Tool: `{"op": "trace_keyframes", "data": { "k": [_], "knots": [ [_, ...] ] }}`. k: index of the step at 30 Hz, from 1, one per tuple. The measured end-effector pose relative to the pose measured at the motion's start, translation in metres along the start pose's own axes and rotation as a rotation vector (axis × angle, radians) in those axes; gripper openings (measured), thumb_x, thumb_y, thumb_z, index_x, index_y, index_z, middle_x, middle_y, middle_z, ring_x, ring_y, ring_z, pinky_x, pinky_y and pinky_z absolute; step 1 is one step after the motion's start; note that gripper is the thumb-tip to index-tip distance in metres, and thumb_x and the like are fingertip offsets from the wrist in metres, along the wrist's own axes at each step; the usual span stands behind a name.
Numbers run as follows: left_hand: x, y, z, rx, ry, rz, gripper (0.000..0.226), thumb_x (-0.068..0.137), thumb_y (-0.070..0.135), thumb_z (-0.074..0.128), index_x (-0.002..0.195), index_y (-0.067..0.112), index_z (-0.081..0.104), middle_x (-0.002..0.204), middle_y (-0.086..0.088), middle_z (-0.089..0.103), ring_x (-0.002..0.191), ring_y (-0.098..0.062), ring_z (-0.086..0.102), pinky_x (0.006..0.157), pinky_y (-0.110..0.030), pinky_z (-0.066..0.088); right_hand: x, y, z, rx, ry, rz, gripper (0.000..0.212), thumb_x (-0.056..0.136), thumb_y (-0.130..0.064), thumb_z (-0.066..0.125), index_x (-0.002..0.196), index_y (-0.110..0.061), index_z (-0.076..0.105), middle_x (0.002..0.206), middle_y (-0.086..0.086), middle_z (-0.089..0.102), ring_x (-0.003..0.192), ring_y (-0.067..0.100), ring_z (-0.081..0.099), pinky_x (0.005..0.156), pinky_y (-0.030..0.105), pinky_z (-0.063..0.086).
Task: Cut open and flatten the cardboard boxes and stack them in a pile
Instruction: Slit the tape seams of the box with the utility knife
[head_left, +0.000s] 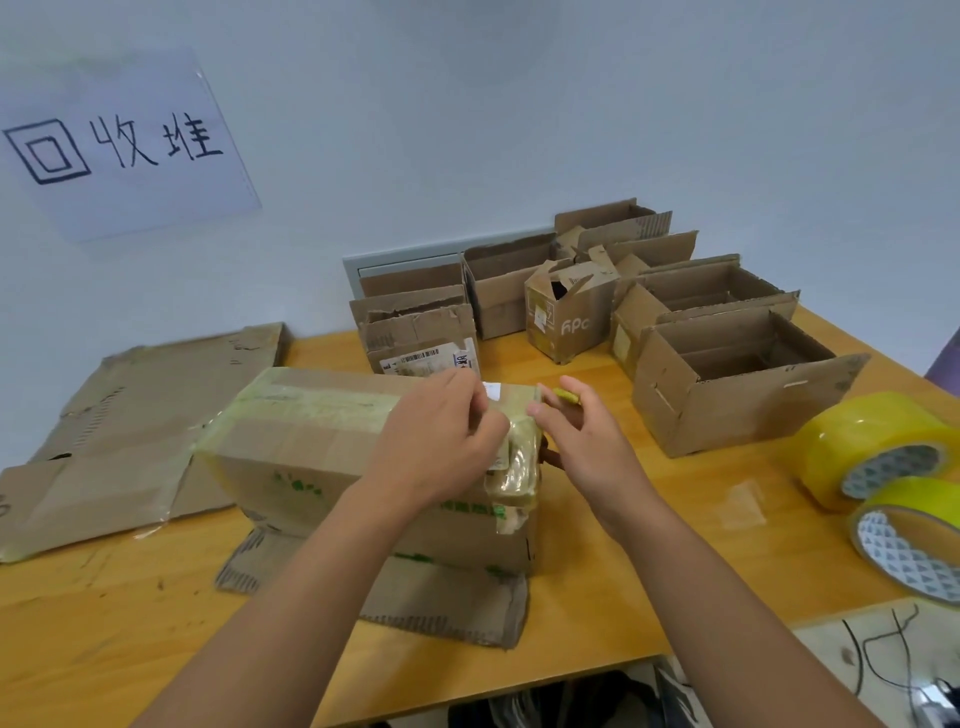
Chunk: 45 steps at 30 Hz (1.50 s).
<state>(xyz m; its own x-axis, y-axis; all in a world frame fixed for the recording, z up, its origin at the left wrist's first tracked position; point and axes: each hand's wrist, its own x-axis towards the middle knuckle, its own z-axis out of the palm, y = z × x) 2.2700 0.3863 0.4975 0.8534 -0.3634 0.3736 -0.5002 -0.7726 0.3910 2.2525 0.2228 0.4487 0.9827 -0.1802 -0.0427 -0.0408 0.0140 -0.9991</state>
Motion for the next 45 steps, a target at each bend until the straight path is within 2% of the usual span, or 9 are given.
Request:
{"op": "trace_keyframes", "data": {
  "k": [7,11,16,22,29,33,36,42,45],
  "knots": [
    [-0.003,-0.003,-0.001,0.129,0.046,0.018,0.019,0.092,0.039,0.047,0.096,0.024,0.057,0.091,0.01,0.051,0.087,-0.01,0.045,0.073,-0.025,0.036,0.004,-0.006,-0.005,-0.106,-0.016,-0.001,0.075,0.088,-0.028,0.073,0.15,-0.027,0.032,0.117,-0.012,0.057,0.111,0.012,0.059,0.095,0.044,0.056],
    [0.002,-0.043,-0.034,0.325,-0.006,-0.39,0.047,0.094,0.057,0.036,0.133,0.034,0.051,0.14,0.002,0.042,0.13,-0.021,0.036,0.108,-0.046,0.028,0.009,-0.007,-0.011,-0.19,-0.001,-0.013,0.071,0.09,-0.027,0.071,0.149,-0.029,0.032,0.121,-0.005,0.056,0.11,0.017,0.058,0.095,0.047,0.055],
    [-0.012,-0.089,-0.068,0.338,-0.262,-0.654,0.073,0.084,0.083,0.027,0.146,0.046,0.033,0.163,0.002,0.017,0.148,-0.034,0.016,0.113,-0.067,0.018,0.018,-0.026,0.002,-0.168,0.068,-0.105,0.062,0.094,-0.028,0.065,0.149,-0.024,0.035,0.123,-0.012,0.056,0.12,0.017,0.056,0.096,0.037,0.053],
    [-0.027,-0.089,-0.075,0.321,-0.303,-0.706,0.088,0.067,0.099,0.012,0.146,0.06,0.015,0.166,0.006,0.0,0.15,-0.038,-0.004,0.108,-0.077,0.002,-0.05,-0.06,0.047,-0.832,-0.138,-0.448,0.088,0.082,-0.068,0.06,0.152,-0.032,0.019,0.149,-0.011,0.04,0.134,0.015,0.039,0.107,0.041,0.042],
    [-0.047,-0.094,-0.102,0.335,-0.259,-0.594,0.07,0.091,0.076,0.022,0.15,0.04,0.034,0.157,-0.003,0.031,0.146,-0.031,0.017,0.111,-0.054,0.029,-0.036,-0.04,0.046,-1.166,-0.042,-0.432,0.06,0.097,-0.047,0.052,0.149,-0.029,0.028,0.144,-0.01,0.051,0.138,0.011,0.041,0.123,0.046,0.007],
    [-0.066,-0.086,-0.111,0.337,-0.275,-0.348,0.04,0.095,0.057,0.038,0.122,0.039,0.062,0.114,0.007,0.048,0.118,-0.02,0.042,0.1,-0.042,0.035,-0.021,-0.035,0.037,-1.138,0.172,-0.376,0.056,0.096,-0.026,0.055,0.148,-0.019,0.035,0.135,0.006,0.058,0.13,0.026,0.047,0.112,0.049,0.03],
    [-0.079,-0.081,-0.114,0.102,-0.328,-0.219,0.018,0.093,0.04,0.052,0.107,0.036,0.062,0.13,0.013,0.045,0.117,-0.01,0.037,0.094,-0.033,0.034,-0.033,-0.029,0.049,-0.952,0.226,-0.363,0.061,0.095,-0.031,0.058,0.149,-0.018,0.033,0.126,0.013,0.058,0.115,0.029,0.047,0.083,0.042,0.042],
    [-0.094,-0.08,-0.111,-0.152,-0.693,-0.174,0.069,0.092,0.036,0.058,0.152,0.043,0.023,0.158,0.028,0.006,0.139,-0.002,0.022,0.112,-0.029,0.029,-0.035,-0.023,0.068,-0.718,0.107,-0.276,0.071,0.095,-0.047,0.059,0.152,-0.021,0.025,0.145,0.005,0.047,0.131,0.027,0.046,0.091,0.033,0.038],
    [-0.094,-0.069,-0.091,-0.047,-0.578,-0.056,0.079,0.092,0.047,0.061,0.155,0.041,0.015,0.16,0.027,0.003,0.144,-0.004,0.018,0.115,-0.029,0.026,-0.022,-0.034,0.056,-0.715,0.17,-0.23,0.074,0.093,-0.047,0.061,0.152,-0.021,0.026,0.141,0.008,0.052,0.125,0.031,0.051,0.095,0.04,0.043]
  ]
}}
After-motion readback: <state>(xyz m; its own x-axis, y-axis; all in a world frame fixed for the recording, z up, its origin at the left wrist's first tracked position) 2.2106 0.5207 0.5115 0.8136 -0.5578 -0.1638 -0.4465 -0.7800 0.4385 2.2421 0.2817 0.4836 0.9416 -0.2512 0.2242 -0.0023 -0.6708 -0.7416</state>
